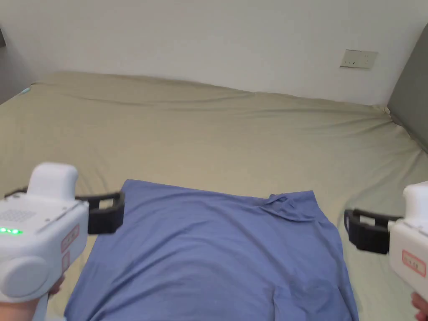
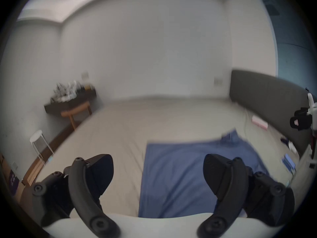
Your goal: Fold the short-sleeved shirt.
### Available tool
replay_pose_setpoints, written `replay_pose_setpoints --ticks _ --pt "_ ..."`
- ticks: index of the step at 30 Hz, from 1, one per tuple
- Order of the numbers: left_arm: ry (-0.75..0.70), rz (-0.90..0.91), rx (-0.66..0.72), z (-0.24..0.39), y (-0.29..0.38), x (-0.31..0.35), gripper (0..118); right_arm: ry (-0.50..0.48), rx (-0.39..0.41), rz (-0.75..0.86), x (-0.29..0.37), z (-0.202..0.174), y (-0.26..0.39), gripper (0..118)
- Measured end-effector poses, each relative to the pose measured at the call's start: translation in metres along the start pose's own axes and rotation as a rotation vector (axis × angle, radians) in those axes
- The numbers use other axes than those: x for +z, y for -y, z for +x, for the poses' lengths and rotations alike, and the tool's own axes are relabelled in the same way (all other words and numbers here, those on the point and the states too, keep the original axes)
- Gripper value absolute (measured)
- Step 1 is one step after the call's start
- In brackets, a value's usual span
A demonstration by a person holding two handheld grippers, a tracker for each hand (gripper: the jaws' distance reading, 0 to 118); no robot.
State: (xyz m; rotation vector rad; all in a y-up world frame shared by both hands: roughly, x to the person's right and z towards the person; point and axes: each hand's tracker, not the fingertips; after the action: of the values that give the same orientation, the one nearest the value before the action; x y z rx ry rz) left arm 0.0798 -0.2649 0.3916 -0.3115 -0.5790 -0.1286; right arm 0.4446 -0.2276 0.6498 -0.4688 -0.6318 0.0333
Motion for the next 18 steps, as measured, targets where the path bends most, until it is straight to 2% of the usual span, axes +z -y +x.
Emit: replay_pose_setpoints --ticks 2,4,5,6,7,8,9,11,12,18 --pt "-0.039 0.142 -0.012 0.016 -0.028 0.016 104 -0.007 -0.002 0.106 0.018 -0.017 -0.022 103" --pt "-0.041 0.240 -0.019 0.032 -0.045 0.031 93 -0.005 0.023 0.187 0.033 -0.033 -0.035 102" --pt "-0.026 0.264 -0.043 0.040 -0.052 0.035 82 -0.005 0.046 0.223 0.039 -0.041 -0.039 101" --pt "-0.029 0.288 -0.066 0.047 -0.056 0.038 62 0.008 0.073 0.256 0.043 -0.049 -0.042 94" --pt "-0.042 0.306 -0.099 0.056 -0.061 0.042 47 0.021 0.108 0.311 0.049 -0.061 -0.043 77" --pt "-0.061 0.330 -0.130 0.064 -0.063 0.045 34 0.036 0.146 0.350 0.054 -0.071 -0.045 46" --pt "-0.073 0.352 -0.143 0.070 -0.063 0.045 20 0.061 0.172 0.369 0.055 -0.079 -0.046 2" --pt "-0.083 0.366 -0.158 0.080 -0.064 0.048 3 0.060 0.177 0.381 0.058 -0.088 -0.044 2" --pt "-0.077 0.367 -0.158 0.083 -0.064 0.049 0 0.032 0.184 0.368 0.059 -0.090 -0.046 2" --pt "-0.045 0.360 -0.129 0.086 -0.063 0.052 0 0.031 0.179 0.370 0.056 -0.096 -0.037 2"
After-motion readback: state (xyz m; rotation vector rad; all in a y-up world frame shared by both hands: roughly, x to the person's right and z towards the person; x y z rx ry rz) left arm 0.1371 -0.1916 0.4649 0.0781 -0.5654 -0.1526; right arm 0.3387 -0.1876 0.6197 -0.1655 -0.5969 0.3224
